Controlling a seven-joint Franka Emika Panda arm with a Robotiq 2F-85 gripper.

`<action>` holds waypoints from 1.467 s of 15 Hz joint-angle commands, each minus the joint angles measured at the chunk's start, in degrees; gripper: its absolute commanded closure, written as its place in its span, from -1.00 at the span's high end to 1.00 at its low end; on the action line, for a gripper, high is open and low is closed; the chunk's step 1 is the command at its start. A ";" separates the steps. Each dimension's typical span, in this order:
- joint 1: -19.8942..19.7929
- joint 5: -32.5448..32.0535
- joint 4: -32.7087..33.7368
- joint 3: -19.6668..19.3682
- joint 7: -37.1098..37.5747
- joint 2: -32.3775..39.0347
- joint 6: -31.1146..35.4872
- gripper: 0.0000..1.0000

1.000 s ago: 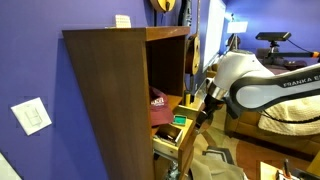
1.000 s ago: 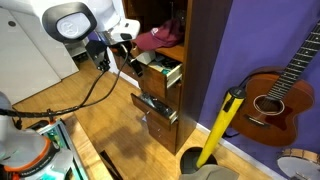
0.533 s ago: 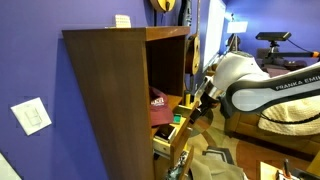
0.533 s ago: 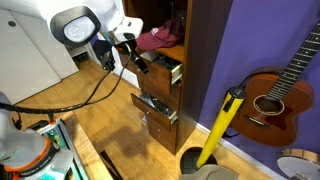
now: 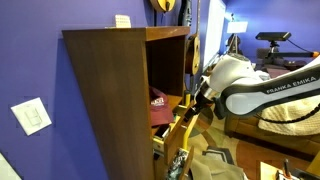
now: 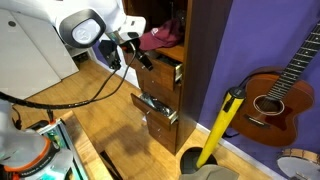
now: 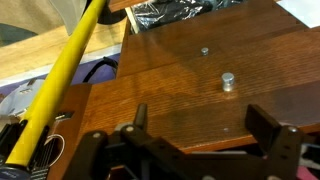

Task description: Open the topmost drawer and remove the maroon cap and place it on the shelf above the drawer then close the drawer.

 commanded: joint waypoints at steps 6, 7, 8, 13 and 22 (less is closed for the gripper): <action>0.70 0.10 3.17 0.28 -0.89 5.03 4.79 1.00; 0.91 0.48 3.41 0.07 -1.13 4.94 3.80 1.00; 0.87 0.55 3.74 -0.11 -1.26 4.58 1.45 1.00; 1.04 1.83 4.66 -2.11 -5.01 -0.23 -6.80 1.00; 0.49 1.32 11.25 -4.77 -9.47 -11.20 -25.97 1.00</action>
